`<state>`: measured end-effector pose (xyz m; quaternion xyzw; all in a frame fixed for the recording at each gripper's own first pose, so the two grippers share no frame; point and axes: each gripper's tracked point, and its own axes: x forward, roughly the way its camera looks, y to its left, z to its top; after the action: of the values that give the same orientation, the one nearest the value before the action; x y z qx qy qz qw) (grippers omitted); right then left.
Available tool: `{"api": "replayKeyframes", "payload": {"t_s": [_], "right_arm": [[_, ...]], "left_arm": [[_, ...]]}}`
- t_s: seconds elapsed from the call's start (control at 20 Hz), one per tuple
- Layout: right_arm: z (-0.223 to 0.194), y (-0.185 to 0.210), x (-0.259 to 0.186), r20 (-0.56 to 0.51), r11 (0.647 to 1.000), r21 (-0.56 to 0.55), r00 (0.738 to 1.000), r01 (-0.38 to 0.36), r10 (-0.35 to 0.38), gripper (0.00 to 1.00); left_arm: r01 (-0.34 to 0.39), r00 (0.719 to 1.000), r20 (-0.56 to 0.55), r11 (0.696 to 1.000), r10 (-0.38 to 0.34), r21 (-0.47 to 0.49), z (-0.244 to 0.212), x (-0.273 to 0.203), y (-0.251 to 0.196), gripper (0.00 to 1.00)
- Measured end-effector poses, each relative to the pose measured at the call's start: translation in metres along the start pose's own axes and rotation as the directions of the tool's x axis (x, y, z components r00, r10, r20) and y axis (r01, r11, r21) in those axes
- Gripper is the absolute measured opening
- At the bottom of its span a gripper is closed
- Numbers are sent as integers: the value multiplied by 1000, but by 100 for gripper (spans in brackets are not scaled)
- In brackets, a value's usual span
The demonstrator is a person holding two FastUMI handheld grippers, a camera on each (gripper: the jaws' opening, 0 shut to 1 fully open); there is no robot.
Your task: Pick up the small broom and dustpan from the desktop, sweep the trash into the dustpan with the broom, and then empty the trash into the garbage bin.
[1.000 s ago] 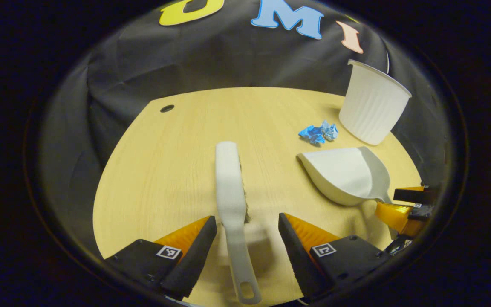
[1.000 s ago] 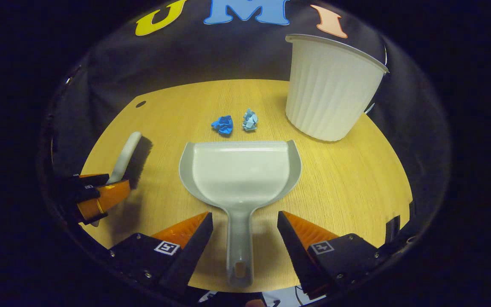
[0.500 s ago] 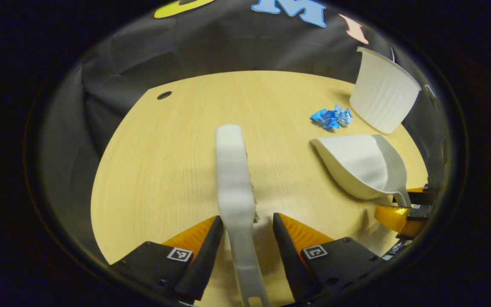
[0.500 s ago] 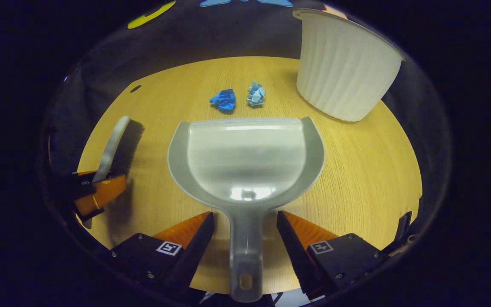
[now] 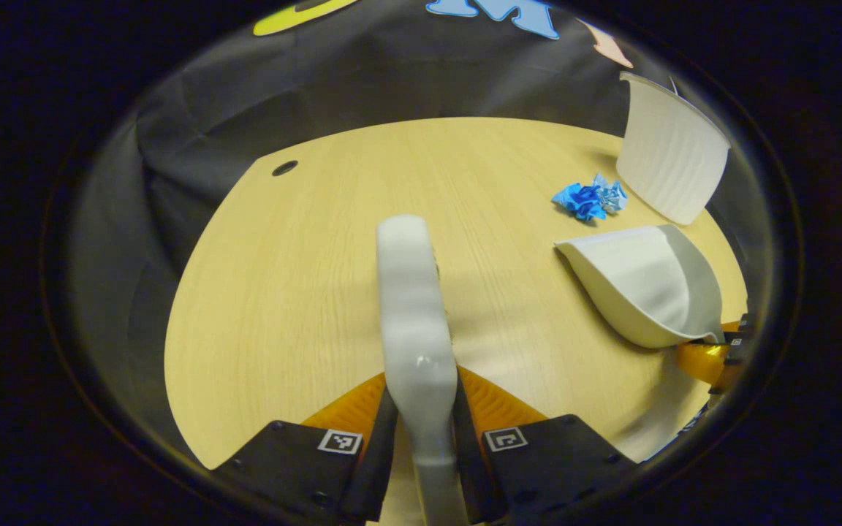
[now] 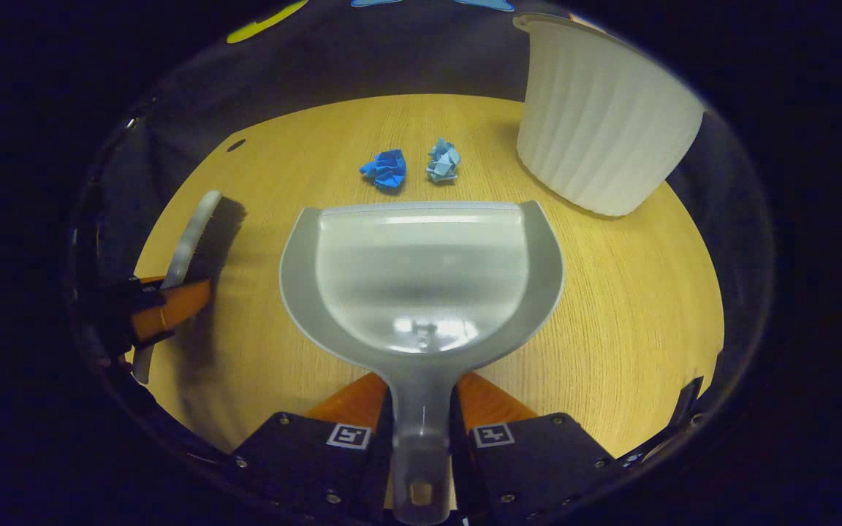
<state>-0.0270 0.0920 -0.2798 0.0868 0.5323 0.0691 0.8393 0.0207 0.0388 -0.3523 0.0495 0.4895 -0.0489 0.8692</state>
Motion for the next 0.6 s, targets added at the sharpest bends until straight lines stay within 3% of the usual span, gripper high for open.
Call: {"api": "replayKeyframes", "payload": {"t_s": [0.05, 0.6], "right_arm": [[-1, 0, 1, -3, 1000, -5, 1000, -5, 5, 36], [-3, -26, -3, -20, 991, -114, 998, -66, 64, 34]], "left_arm": [[2, 1000, 3, 1000, -2, 15, 3, 3, 0, 45], [70, 996, 37, 980, -78, 189, 79, 32, -21, 41]]}}
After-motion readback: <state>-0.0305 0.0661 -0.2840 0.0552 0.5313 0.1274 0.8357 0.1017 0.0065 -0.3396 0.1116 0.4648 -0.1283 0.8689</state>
